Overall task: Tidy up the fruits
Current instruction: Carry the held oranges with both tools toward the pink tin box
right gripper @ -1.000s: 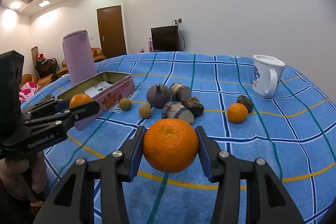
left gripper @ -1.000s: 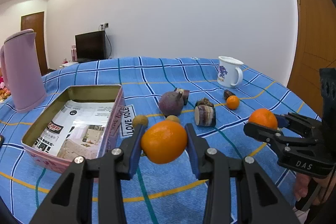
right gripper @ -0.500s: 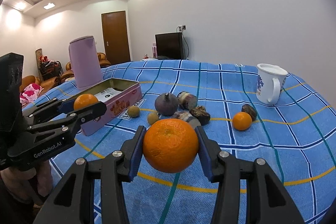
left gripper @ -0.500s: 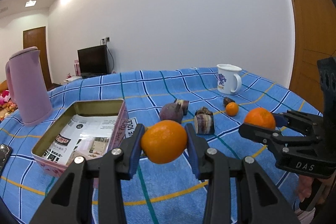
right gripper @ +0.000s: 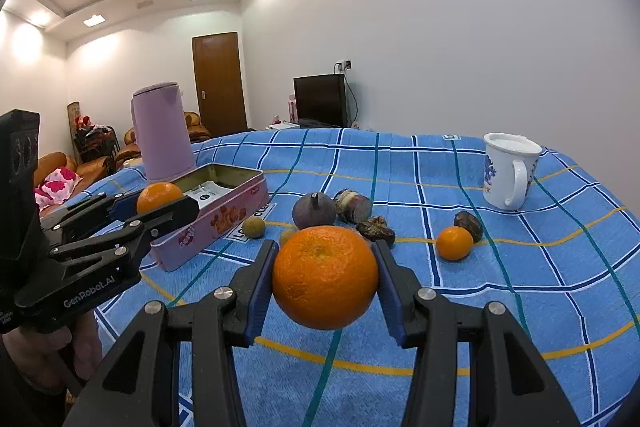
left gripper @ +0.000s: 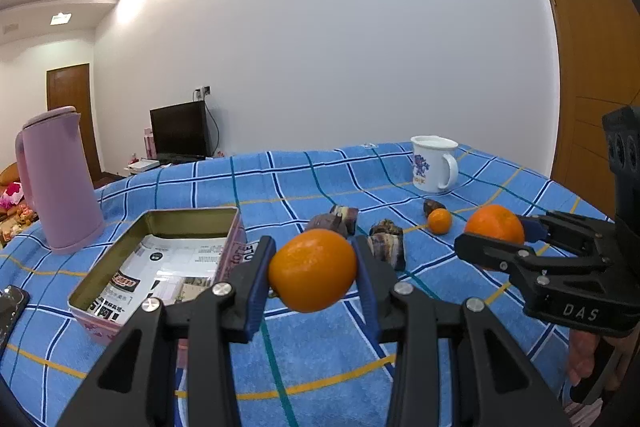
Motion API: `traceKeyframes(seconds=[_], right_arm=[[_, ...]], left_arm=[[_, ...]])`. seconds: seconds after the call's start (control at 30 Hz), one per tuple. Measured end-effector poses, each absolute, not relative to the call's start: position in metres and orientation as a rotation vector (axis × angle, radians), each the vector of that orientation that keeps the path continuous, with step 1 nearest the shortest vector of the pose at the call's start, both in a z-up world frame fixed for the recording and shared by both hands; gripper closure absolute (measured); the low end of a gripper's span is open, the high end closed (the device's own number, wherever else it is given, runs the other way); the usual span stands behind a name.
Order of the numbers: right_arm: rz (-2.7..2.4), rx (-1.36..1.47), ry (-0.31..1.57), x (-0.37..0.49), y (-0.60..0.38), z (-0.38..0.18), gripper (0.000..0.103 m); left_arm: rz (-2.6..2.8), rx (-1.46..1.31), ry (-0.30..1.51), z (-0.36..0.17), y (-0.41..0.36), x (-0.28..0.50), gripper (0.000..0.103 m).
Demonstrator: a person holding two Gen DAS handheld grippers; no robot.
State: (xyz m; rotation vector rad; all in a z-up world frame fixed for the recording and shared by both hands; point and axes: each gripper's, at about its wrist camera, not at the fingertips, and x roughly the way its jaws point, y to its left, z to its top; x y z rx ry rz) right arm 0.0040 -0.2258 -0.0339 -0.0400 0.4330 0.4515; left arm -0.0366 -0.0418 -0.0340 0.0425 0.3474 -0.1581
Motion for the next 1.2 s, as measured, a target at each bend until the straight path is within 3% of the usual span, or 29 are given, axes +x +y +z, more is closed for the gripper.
traceKeyframes(seconds=[0.57, 1.2], right_arm=[[0.454, -0.037, 0.386, 0.0, -0.225, -0.023, 0.054], [0.483, -0.052, 0.392, 0.012, -0.208, -0.022, 0.054]], left_arm=[[-0.111, 0.051, 0.299, -0.02, -0.037, -0.033, 0.062], [-0.069, 0.045, 0.369, -0.026, -0.026, -0.014, 0.062]])
